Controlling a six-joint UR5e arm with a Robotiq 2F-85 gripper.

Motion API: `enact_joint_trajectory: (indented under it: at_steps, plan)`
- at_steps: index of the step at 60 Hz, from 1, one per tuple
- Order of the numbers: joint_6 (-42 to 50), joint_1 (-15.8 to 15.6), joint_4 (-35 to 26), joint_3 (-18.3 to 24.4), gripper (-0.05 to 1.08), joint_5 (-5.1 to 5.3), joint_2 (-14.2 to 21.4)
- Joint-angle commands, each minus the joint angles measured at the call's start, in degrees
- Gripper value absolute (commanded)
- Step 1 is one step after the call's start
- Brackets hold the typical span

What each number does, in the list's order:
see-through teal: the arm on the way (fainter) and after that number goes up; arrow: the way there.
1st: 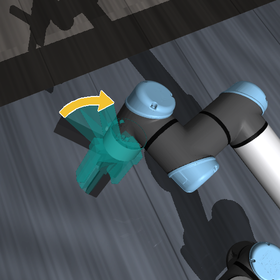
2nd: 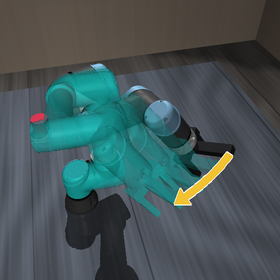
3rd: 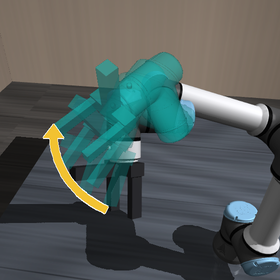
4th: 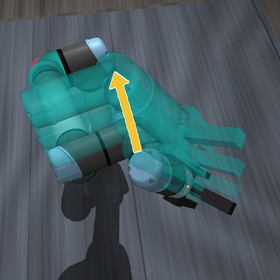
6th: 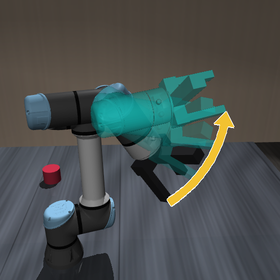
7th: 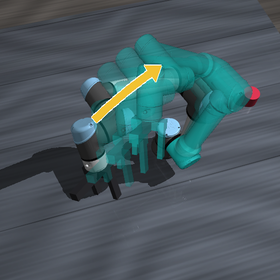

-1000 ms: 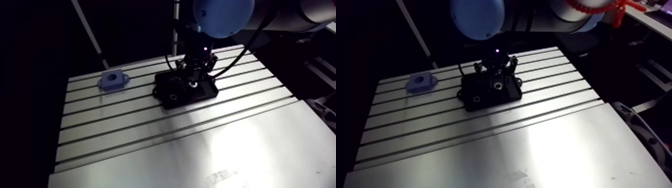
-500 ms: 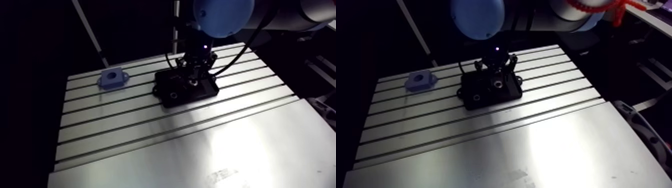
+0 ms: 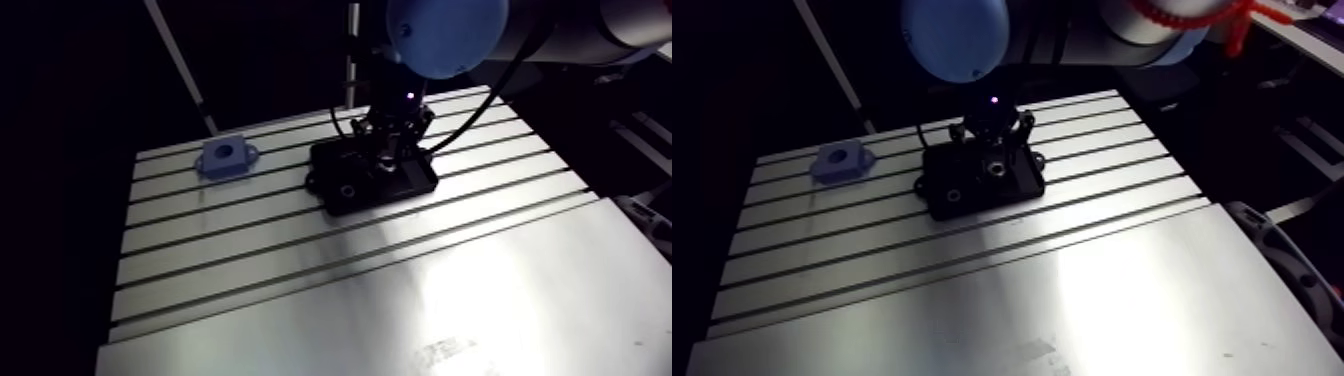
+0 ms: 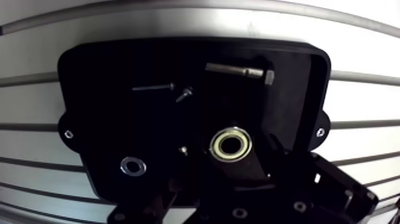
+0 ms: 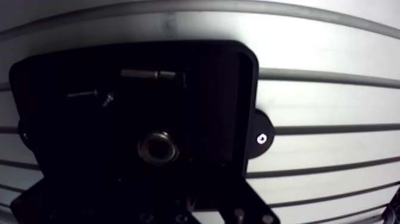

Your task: Pick up the bearing and press it into the housing until flush.

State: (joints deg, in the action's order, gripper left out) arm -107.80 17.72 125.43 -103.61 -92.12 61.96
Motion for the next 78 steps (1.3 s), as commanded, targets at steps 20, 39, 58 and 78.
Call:
enact_joint_trajectory:
  at_steps: [20, 39, 58, 78]
  plan:
    - [0.00, 0.13, -0.14, -0.14, 0.47, -0.13, 0.03]
    - [0.00, 0.04, -0.14, -0.31, 0.49, -0.04, 0.03]
    - [0.00, 0.04, -0.14, -0.49, 0.55, -0.02, 0.12]
    - [0.00, 0.04, -0.14, -0.33, 0.59, -0.12, 0.20]
